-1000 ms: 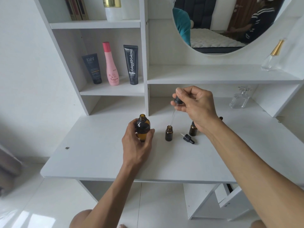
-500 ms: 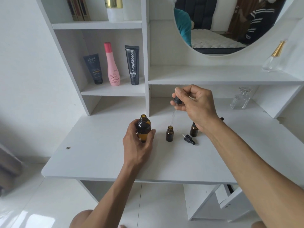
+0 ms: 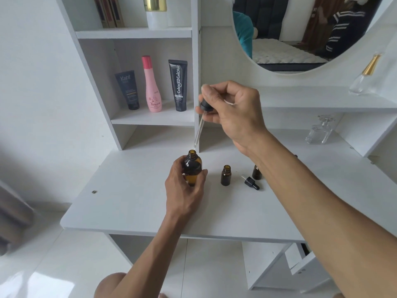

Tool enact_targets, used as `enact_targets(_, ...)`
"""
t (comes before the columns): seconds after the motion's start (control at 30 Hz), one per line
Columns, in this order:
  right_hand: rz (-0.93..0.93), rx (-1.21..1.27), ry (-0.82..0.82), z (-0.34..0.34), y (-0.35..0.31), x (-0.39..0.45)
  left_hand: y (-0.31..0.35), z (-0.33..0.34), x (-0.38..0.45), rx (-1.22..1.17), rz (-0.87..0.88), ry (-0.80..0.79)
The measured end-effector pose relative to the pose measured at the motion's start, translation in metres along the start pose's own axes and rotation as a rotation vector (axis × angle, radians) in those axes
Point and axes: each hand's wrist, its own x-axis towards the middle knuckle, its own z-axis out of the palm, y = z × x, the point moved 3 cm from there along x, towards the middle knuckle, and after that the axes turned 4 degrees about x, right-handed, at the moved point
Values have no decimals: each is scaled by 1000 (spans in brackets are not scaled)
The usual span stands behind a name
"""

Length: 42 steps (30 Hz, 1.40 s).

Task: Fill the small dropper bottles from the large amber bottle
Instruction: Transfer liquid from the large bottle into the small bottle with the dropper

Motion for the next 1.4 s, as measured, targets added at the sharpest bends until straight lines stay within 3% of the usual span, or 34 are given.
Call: enact_targets(1.4, 79, -246, -135, 14, 58, -21, -4, 1, 2, -8, 41, 11)
